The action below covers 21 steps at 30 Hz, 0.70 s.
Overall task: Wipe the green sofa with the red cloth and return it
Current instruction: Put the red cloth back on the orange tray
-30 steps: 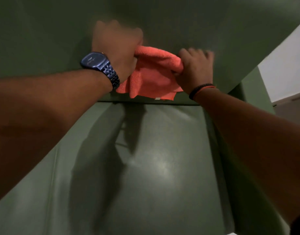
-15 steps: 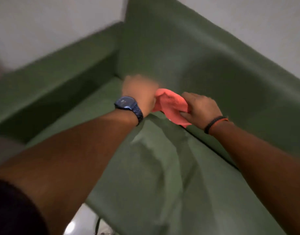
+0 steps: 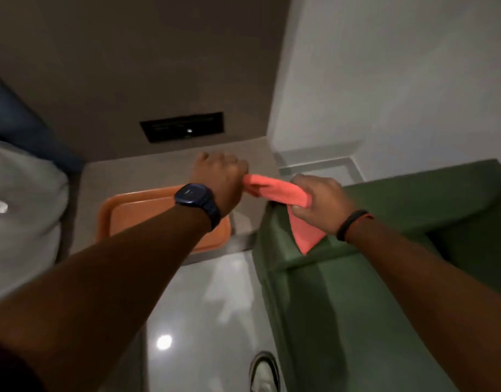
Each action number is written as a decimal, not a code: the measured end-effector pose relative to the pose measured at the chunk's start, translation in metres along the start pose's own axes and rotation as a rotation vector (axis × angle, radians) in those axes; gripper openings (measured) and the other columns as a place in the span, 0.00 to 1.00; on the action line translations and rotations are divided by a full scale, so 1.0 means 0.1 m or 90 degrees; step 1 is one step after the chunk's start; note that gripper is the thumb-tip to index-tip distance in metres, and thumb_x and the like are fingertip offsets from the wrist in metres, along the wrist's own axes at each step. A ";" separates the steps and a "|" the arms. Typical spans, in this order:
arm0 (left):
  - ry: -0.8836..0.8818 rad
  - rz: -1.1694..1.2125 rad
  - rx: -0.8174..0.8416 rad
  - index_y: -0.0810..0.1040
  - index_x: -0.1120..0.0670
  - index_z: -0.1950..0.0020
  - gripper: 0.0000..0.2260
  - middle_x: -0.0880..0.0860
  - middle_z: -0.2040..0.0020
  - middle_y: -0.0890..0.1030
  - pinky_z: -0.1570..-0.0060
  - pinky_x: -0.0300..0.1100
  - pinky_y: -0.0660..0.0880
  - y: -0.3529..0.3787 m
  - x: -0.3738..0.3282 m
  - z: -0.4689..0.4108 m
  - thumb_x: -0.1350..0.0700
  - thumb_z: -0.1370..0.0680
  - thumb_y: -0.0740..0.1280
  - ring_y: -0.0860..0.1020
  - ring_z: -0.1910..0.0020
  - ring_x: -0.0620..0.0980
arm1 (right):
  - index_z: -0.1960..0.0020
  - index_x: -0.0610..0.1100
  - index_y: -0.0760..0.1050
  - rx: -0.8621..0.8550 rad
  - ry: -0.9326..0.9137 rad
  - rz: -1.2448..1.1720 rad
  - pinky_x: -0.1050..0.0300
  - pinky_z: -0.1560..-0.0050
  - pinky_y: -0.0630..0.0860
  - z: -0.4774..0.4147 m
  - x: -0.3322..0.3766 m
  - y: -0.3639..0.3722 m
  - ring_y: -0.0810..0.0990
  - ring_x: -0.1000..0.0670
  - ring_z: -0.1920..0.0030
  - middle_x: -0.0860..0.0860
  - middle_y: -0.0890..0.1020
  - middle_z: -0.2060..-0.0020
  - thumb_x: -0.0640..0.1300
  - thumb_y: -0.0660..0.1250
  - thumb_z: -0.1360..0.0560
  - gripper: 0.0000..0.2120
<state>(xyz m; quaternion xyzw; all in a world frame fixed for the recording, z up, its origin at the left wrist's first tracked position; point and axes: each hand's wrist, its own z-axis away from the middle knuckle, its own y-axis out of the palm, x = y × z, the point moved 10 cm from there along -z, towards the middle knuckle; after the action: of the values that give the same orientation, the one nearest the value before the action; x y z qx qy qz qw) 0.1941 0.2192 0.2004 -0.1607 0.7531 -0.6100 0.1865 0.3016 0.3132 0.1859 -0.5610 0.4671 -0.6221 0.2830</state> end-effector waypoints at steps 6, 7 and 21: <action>-0.101 -0.085 0.071 0.77 0.57 0.60 0.03 0.59 0.60 0.80 0.59 0.51 0.67 0.20 1.58 0.16 0.58 0.28 0.68 0.76 0.58 0.62 | 0.53 0.42 0.75 0.159 -0.086 -0.060 0.46 0.54 0.75 -1.32 0.61 1.02 0.79 0.40 0.52 0.42 0.82 0.55 0.40 0.67 0.31 0.07; -0.112 -0.091 0.065 0.77 0.57 0.61 0.03 0.59 0.61 0.80 0.60 0.51 0.67 0.20 1.78 0.14 0.58 0.28 0.68 0.75 0.59 0.62 | 0.51 0.42 0.75 0.174 -0.096 -0.049 0.45 0.53 0.75 -1.49 0.69 1.16 0.78 0.40 0.52 0.42 0.81 0.53 0.39 0.66 0.30 0.08; -0.060 -0.024 0.319 0.78 0.53 0.48 0.11 0.56 0.54 0.81 0.57 0.53 0.73 2.27 2.69 1.42 0.52 0.28 0.68 0.77 0.57 0.60 | 0.55 0.47 0.78 0.232 -0.241 0.200 0.53 0.57 0.75 -1.24 0.85 3.45 0.79 0.44 0.61 0.47 0.81 0.61 0.48 0.62 0.29 0.08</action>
<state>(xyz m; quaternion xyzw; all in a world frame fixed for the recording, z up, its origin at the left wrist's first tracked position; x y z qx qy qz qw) 0.0225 0.0168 -0.0707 -0.1517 0.5658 -0.7727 0.2444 0.1047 0.1327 -0.0794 -0.5278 0.3682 -0.5286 0.5536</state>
